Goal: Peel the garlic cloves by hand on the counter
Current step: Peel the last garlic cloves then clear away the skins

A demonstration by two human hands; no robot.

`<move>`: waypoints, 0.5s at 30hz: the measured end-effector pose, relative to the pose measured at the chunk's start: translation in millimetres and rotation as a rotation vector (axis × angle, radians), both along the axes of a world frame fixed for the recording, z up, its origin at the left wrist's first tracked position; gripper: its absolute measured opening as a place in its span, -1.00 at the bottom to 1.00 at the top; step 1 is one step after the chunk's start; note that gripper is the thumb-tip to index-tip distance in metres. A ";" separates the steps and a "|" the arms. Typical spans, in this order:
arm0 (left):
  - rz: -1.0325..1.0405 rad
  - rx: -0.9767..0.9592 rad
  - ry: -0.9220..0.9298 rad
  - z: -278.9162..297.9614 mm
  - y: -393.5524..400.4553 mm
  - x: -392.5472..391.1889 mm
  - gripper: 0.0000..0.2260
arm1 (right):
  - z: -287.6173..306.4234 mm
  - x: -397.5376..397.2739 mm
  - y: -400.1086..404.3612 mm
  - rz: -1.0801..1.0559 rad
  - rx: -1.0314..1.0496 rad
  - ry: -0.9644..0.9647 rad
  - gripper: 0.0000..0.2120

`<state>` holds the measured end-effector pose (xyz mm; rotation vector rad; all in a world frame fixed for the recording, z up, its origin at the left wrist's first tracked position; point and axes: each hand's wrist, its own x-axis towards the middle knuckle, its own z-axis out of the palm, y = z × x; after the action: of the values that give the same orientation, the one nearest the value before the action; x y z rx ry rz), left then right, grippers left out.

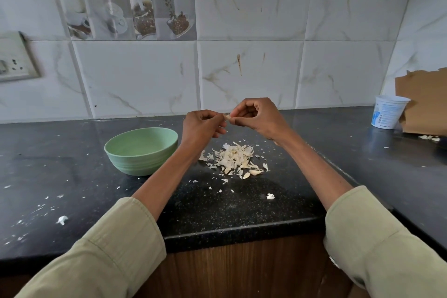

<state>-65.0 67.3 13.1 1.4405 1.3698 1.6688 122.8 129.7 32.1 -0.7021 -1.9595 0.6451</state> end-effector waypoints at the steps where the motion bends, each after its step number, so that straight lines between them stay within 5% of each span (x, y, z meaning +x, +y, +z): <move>1: -0.025 -0.029 -0.031 -0.7 1.4 -0.2 -0.88 | -0.2 0.6 0.2 0.001 0.001 -0.004 -0.81; 6: -0.096 -0.088 -0.144 -0.4 3.6 1.0 -0.83 | 0.0 2.6 0.8 0.018 -0.010 -0.015 -0.79; 15: -0.108 -0.124 -0.061 -3.1 5.3 6.0 -0.76 | 0.5 1.9 -2.9 0.095 -0.073 0.020 -0.80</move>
<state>-59.0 72.6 10.1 1.3573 1.3141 1.5203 124.7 126.8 32.5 -0.6470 -1.9679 0.7828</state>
